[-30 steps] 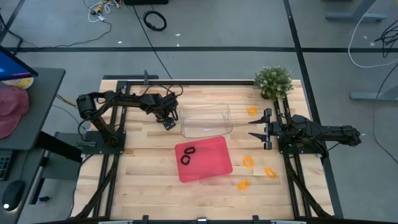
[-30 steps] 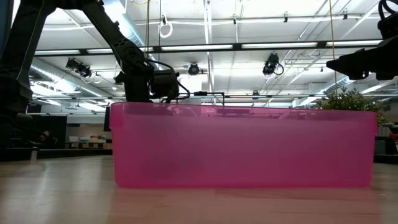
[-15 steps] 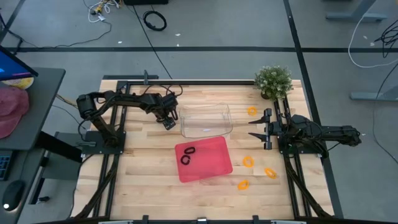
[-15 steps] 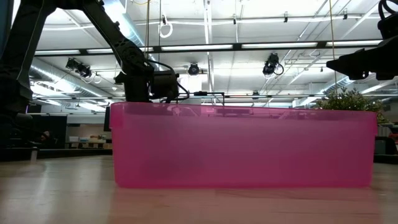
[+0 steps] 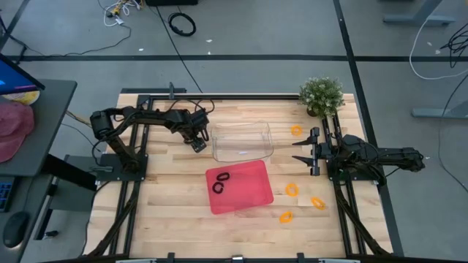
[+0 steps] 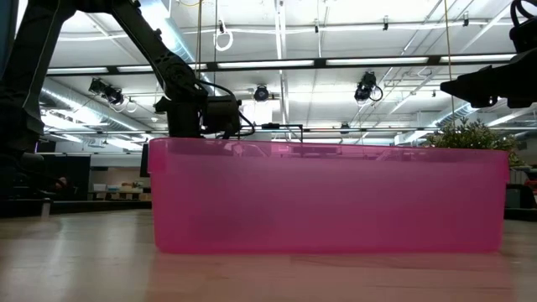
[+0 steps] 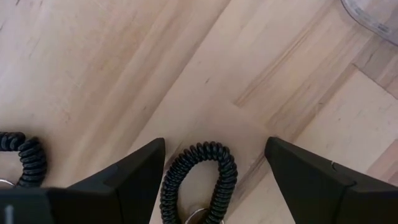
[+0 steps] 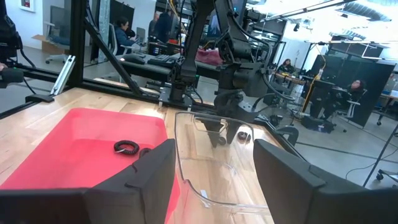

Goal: Sort spring keychains
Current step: Put the bottom black spring keychain into the red bin

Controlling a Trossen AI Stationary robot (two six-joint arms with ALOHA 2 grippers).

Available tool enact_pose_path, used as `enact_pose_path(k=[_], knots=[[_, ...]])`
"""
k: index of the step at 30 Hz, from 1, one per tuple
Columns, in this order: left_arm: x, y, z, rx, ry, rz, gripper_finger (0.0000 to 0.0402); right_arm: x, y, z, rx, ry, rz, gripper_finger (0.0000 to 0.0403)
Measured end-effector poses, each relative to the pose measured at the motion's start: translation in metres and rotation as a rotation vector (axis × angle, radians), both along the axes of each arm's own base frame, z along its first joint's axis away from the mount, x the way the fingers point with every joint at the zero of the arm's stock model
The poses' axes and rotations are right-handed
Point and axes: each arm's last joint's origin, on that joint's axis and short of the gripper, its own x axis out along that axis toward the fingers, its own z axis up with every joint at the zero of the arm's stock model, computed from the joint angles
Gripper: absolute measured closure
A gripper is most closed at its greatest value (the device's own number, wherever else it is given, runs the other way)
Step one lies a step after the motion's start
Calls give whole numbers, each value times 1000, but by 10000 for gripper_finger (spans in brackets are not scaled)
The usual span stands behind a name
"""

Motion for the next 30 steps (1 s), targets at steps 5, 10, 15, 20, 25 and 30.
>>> enact_pose_path(k=[5,10,15,20,25,30], knots=[[-1,-1,0,-12,14,9,106,0,0,0,0,0,0,181],[-3,-2,0,-24,30,10,106,0,0,0,0,0,0,181],[-4,-3,0,-42,42,11,106,0,0,0,0,0,0,181],[-5,-3,0,-53,52,10,106,0,0,0,0,0,0,181],[-5,-4,0,-55,55,10,106,0,0,0,0,0,0,181],[-6,-4,0,-60,63,20,106,0,0,0,0,0,0,181]])
